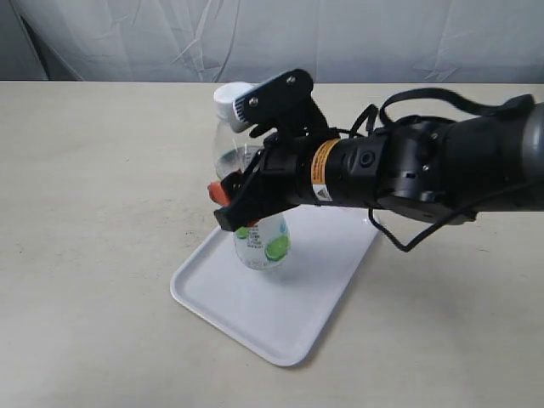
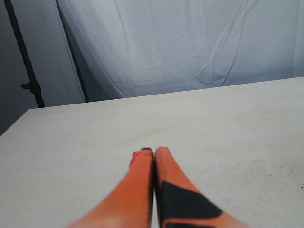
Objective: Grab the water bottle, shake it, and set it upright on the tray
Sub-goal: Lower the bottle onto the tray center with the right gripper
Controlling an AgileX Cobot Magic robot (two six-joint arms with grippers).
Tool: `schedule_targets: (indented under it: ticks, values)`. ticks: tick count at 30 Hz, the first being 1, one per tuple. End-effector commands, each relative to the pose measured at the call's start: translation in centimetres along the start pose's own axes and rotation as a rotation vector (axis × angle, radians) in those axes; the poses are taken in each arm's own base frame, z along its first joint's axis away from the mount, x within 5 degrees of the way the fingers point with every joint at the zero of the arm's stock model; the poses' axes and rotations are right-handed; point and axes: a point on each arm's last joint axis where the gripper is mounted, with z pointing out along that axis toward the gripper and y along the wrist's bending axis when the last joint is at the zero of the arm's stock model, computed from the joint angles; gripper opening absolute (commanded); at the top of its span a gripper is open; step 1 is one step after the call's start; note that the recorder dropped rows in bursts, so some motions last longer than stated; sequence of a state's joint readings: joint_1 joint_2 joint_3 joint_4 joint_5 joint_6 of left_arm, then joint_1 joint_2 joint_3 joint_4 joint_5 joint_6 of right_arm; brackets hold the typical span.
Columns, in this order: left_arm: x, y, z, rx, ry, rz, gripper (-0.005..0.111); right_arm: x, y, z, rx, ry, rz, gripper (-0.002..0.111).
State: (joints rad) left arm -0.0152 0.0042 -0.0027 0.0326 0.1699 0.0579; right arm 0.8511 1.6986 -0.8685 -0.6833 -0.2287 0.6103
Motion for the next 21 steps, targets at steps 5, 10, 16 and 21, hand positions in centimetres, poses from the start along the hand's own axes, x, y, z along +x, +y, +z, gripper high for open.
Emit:
schedule_targets:
  ticks: [5, 10, 16, 21]
  values:
    - [-0.04, -0.04, -0.02, 0.006, -0.014, -0.003, 0.002, 1.51, 0.25, 2.13, -0.056, 0.004, 0.011, -0.001]
    - [-0.04, -0.04, -0.02, 0.006, -0.014, -0.003, 0.002, 1.66, 0.22, 2.23, -0.053, 0.012, 0.011, -0.001]
    - [-0.04, -0.04, -0.02, 0.006, -0.014, -0.003, 0.002, 1.7, 0.2, 2.23, -0.051, 0.017, 0.014, -0.001]
    - [-0.04, -0.04, -0.02, 0.006, -0.014, -0.003, 0.002, 1.84, 0.15, 2.23, -0.045, 0.031, 0.017, -0.001]
